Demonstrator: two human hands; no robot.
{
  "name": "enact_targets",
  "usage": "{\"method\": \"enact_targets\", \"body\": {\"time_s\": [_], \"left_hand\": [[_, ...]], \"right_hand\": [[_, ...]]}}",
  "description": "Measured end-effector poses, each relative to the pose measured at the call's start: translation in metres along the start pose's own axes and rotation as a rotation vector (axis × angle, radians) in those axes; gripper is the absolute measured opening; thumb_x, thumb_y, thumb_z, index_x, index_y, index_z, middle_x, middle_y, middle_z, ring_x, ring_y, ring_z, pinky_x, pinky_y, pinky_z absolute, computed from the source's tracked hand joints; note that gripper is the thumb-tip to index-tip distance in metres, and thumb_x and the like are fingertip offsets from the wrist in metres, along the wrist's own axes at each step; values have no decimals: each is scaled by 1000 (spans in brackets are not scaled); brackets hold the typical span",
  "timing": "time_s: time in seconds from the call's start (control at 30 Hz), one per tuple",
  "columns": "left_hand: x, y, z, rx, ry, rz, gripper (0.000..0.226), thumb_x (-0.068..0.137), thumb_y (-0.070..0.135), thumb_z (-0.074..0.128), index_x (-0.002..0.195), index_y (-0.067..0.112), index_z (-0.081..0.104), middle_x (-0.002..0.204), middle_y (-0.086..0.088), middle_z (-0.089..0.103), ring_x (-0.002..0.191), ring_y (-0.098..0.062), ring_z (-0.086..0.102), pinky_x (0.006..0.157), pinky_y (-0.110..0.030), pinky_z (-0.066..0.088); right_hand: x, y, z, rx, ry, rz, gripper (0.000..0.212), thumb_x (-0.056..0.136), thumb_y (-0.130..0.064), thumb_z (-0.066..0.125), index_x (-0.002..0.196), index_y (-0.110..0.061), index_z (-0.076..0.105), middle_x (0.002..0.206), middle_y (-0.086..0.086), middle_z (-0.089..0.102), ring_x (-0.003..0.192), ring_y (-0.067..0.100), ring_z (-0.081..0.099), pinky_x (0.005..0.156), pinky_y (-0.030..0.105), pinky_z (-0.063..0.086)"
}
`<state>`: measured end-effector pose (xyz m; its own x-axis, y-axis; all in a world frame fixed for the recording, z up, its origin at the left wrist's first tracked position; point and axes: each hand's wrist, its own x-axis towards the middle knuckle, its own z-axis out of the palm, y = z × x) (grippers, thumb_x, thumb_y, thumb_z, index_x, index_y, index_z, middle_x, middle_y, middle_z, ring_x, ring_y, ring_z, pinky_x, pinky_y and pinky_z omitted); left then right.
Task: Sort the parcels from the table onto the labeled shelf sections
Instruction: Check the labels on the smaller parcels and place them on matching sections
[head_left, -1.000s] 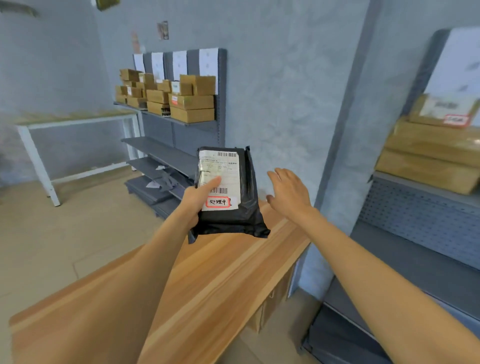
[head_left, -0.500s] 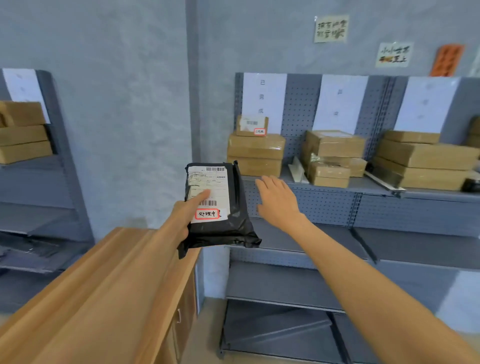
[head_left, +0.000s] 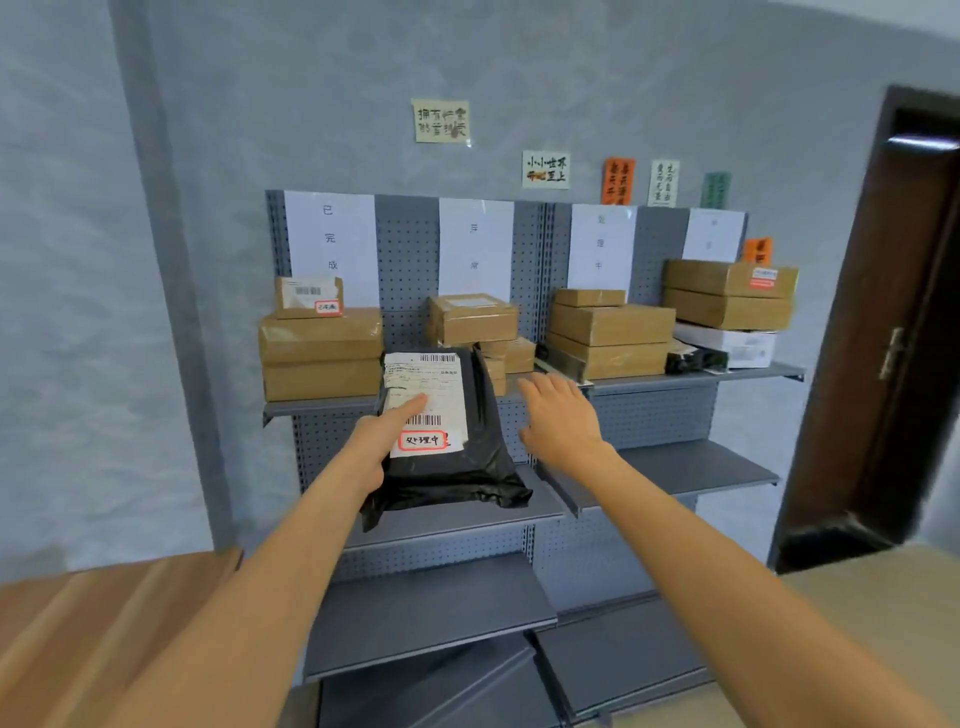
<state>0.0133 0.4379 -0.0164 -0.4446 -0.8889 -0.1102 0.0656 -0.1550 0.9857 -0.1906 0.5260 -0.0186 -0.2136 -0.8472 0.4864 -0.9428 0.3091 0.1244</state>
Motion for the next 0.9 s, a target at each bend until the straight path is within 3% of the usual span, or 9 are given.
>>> {"method": "enact_targets", "body": {"time_s": [0.17, 0.4, 0.6, 0.7, 0.9], "left_hand": [[10, -4, 79, 7, -81, -13, 39, 85, 32, 72, 115, 7, 66, 93, -12, 73, 80, -21, 69, 65, -31, 53], [29, -10, 180, 22, -136, -4, 42, 84, 32, 73, 119, 9, 65, 102, -13, 73, 93, -25, 70, 91, -39, 53], [47, -22, 261, 10, -168, -17, 31, 86, 30, 71, 109, 10, 67, 85, -9, 73, 80, -20, 69, 87, -36, 53], [56, -32, 301, 22, -185, -35, 31, 86, 29, 71, 109, 9, 67, 90, -10, 72, 85, -22, 69, 87, -36, 54], [82, -49, 373, 55, -247, -67, 36, 85, 29, 73, 113, 9, 66, 98, -11, 72, 101, -26, 67, 103, -41, 46]], "right_hand": [[-18, 71, 5, -40, -12, 73, 56, 92, -25, 59, 141, -10, 35, 139, 9, 43, 132, 29, 36, 111, 37, 29], [-26, 167, 14, -52, -8, 90, 59, 92, -30, 60, 142, -10, 35, 142, 8, 41, 135, 28, 33, 114, 37, 26], [-35, 252, 22, -75, -26, 109, 64, 93, -28, 58, 146, -9, 29, 147, 9, 36, 139, 28, 29, 116, 37, 23], [-42, 292, 29, -83, -36, 130, 65, 93, -29, 59, 147, -9, 28, 149, 9, 35, 140, 28, 28, 116, 37, 23], [-54, 364, 45, -117, -64, 206, 68, 94, -31, 57, 149, -9, 24, 151, 8, 33, 141, 28, 26, 117, 37, 22]]}}
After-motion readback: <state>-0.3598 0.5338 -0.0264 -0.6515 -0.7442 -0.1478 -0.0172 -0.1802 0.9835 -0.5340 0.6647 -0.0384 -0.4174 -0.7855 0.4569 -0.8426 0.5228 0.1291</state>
